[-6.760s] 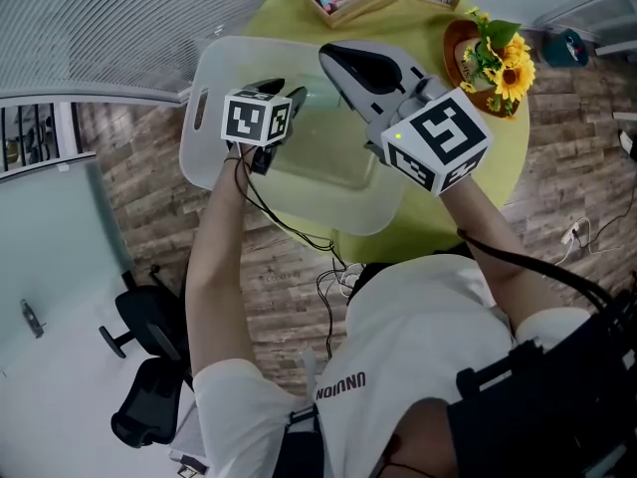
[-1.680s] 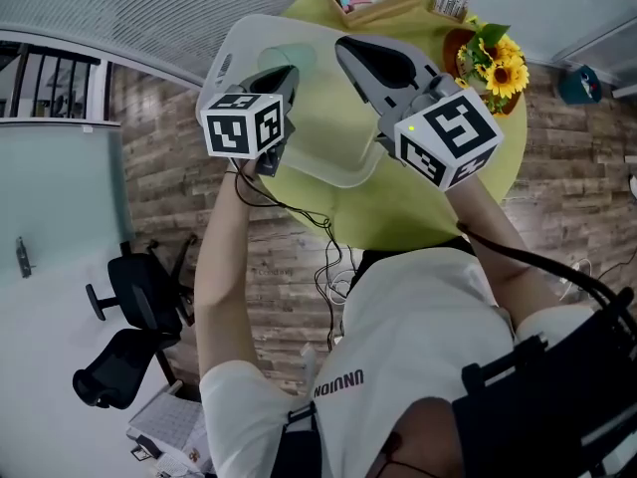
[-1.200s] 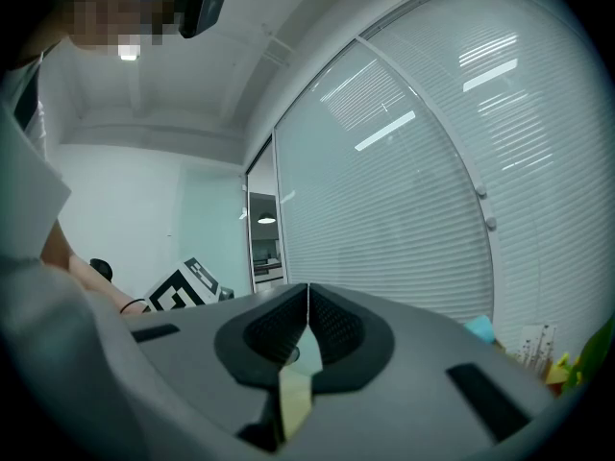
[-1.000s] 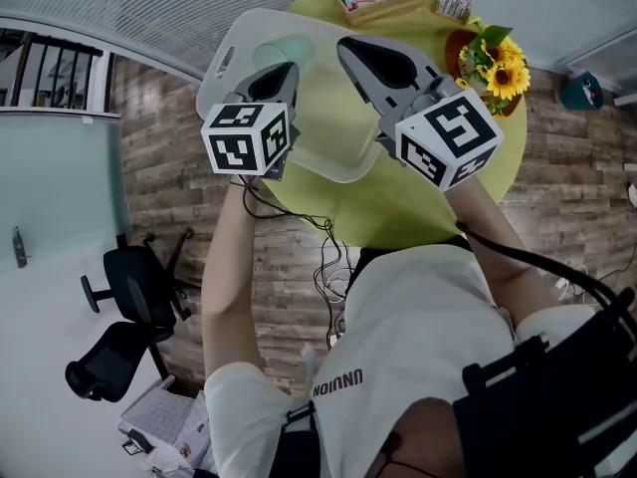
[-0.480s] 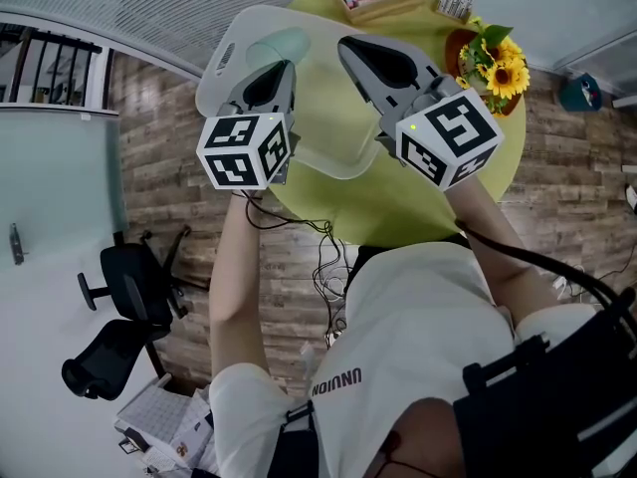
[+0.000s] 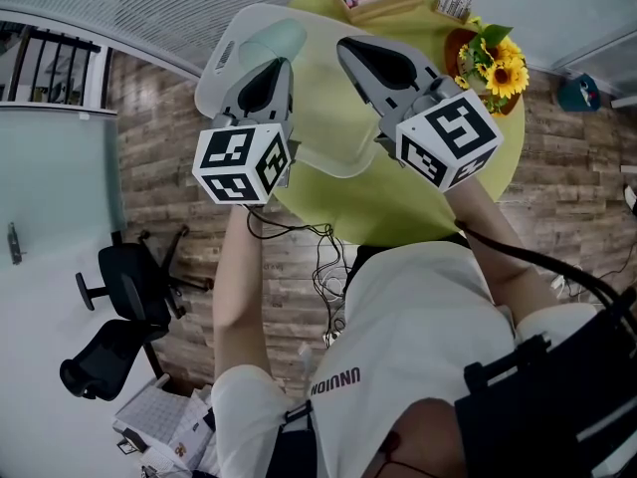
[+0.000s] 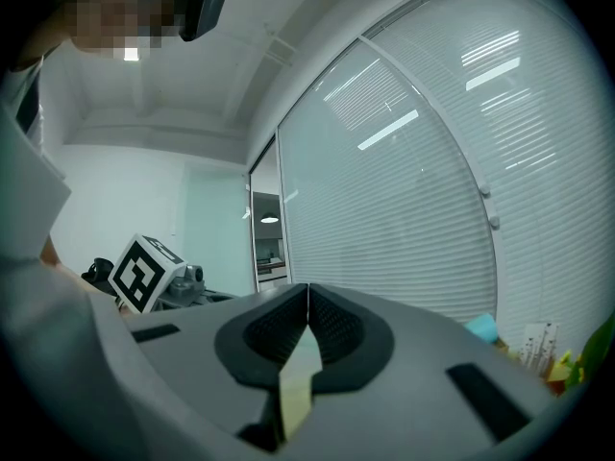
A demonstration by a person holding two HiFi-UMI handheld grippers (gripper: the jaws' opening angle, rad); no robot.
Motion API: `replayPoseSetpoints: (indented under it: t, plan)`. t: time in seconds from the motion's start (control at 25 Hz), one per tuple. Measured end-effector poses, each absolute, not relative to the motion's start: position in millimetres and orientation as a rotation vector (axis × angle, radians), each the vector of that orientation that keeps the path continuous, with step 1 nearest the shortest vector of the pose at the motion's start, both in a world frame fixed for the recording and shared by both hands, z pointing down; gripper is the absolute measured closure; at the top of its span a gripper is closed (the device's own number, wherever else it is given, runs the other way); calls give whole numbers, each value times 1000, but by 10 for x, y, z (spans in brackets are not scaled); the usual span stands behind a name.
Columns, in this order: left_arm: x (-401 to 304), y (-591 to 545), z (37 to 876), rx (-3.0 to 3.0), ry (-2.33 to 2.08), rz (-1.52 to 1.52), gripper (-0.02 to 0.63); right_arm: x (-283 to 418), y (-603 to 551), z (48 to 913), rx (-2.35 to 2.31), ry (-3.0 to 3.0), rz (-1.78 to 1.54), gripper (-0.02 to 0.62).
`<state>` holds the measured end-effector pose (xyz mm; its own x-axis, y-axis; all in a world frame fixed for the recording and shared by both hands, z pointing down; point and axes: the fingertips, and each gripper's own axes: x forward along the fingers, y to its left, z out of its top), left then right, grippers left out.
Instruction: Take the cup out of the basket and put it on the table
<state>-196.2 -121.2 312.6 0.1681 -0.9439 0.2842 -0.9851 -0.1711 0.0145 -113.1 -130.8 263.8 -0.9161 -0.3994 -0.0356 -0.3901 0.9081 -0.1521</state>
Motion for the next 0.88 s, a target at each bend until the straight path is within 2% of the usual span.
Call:
replayPoseSetpoints:
  t: [0.88]
  plan:
    - [-1923, -1137, 2855, 2290, -1987, 264, 586, -1157, -1334, 2685, -609, 3037, -187, 577]
